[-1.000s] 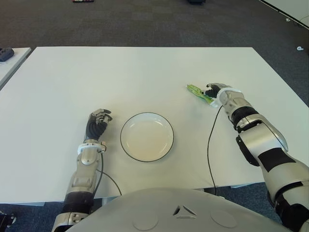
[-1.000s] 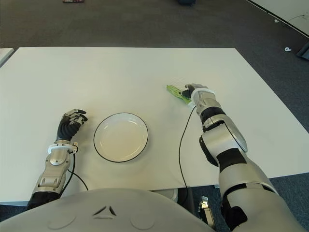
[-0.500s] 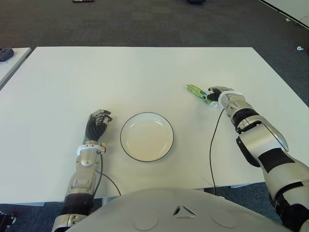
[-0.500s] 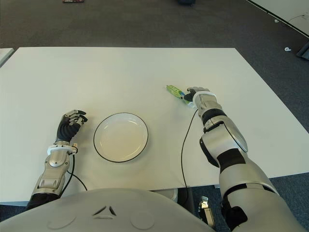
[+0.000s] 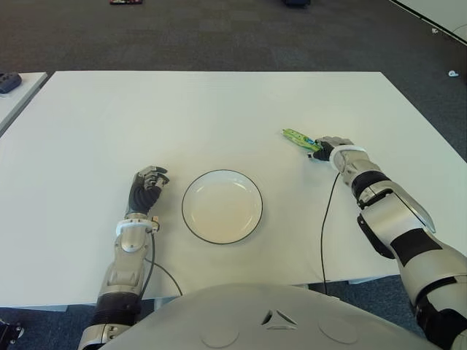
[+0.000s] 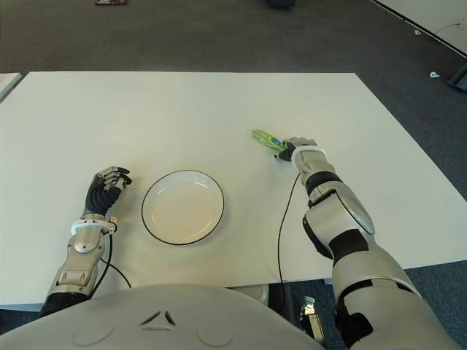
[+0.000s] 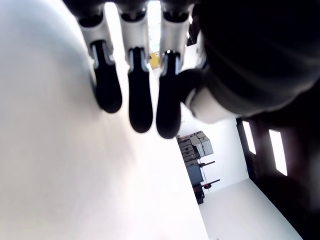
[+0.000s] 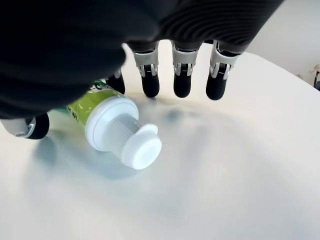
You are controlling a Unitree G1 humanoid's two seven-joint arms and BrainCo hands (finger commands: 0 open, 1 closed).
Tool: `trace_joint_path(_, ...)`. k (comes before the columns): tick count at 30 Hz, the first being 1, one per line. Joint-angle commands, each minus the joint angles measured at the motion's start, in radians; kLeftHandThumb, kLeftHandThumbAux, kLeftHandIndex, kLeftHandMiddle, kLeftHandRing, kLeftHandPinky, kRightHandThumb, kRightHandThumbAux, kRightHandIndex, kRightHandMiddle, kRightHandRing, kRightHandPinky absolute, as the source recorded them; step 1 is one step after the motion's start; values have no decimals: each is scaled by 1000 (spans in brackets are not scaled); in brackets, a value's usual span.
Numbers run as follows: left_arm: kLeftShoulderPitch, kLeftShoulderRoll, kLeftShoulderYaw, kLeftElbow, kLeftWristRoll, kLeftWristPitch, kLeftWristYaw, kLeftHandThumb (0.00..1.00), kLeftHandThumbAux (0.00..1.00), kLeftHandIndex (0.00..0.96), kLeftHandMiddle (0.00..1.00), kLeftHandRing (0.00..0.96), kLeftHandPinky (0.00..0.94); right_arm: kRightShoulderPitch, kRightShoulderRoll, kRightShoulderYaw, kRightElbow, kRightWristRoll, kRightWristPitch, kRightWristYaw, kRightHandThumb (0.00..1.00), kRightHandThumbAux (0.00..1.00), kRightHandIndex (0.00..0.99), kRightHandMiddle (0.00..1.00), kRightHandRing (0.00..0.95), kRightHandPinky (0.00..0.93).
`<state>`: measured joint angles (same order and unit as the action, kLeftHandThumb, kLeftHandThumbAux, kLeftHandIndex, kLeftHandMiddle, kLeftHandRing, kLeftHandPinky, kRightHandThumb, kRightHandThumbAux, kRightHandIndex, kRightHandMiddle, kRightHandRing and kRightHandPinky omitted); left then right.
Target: Put the toothpaste on the table into the plate.
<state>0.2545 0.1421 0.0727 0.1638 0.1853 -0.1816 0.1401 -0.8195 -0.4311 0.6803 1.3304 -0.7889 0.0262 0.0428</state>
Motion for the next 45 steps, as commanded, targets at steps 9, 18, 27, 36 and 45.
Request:
trace_joint_path(9,19,-4,11,20,-15,16,4,708,724,426,539,495,428,68,89,30,19,-17,80,-29,413,231,0,0,0,0)
trace_joint_path(18,25,-5,9,16,-10,3,7,709,723,426,549,502,446,105,136,-2,29,4,160,-207,364,465,0,0,0,0)
trace_joint_path(27,31,-4,15,25,-16,-15,7,709,723,426,553,509,459,162,113,-6,65,-6,104,-345,369,603,124,27,17,57)
trace_joint_path(36,34,-1,23,31,-10,-21,8,708,723,426,551,507,448,138,152,-33,58,14,113,-433,651,703,400,586,598,624)
trace_joint_path(45,35,-4,32,32,-19,-21,3,707,723,426,545,508,459,137,169,-88,43,48,93,-486,702,720,433,714,709,741)
